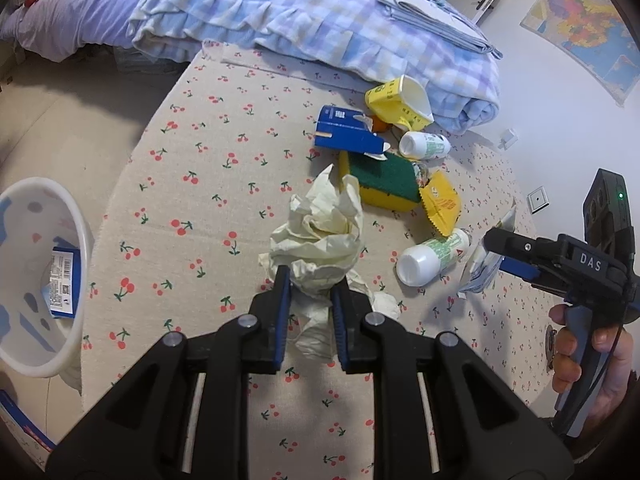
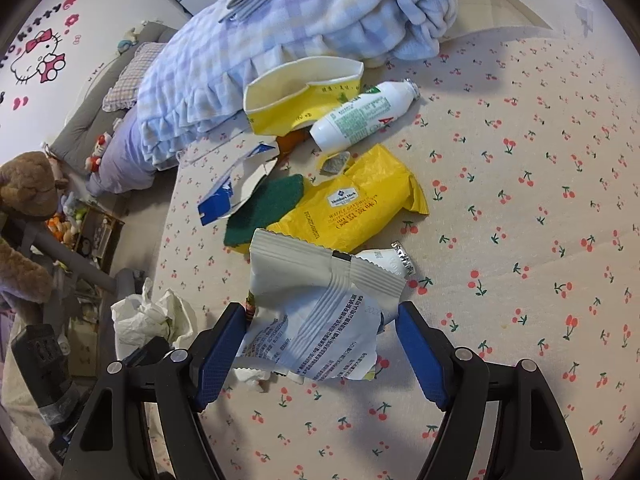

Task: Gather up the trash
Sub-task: 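Carry the tissue with the left tool and wrapper with the right tool, drop into wastebasket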

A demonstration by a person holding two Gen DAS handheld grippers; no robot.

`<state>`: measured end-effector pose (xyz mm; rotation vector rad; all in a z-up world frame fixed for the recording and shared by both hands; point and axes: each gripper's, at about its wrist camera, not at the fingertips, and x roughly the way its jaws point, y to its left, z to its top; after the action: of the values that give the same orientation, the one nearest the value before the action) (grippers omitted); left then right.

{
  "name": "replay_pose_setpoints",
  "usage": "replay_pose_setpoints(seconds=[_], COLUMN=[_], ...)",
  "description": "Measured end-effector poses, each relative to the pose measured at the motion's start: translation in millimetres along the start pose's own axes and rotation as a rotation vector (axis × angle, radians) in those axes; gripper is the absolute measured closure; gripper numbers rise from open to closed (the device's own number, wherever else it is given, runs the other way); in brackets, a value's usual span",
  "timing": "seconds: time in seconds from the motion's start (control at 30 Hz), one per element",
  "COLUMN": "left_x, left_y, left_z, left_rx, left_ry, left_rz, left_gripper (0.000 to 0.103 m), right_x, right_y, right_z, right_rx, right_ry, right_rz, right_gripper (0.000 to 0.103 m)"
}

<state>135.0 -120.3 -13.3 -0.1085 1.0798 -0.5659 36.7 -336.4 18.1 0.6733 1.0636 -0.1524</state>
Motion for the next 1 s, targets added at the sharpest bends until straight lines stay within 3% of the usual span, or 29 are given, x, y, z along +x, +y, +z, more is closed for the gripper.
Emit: replay_pose_setpoints(seconds=[0.53, 1.0], left_x=[-36, -87], left_y=[20, 102], left_z=[0, -16], left_rx=[-0.059, -0.172], left_ry=[-0.078, -0.143], left_rz=[-0.005, 0.087], left_gripper=[0.082, 0.082], right_x=[-28, 4], right_y=[26, 103], right_z=[-9, -25], right_rx=[-0.042, -0.141], right_ry=[-0.036, 0.017], right_rz=[0.032, 0.076], right_gripper=[0.025, 0.025])
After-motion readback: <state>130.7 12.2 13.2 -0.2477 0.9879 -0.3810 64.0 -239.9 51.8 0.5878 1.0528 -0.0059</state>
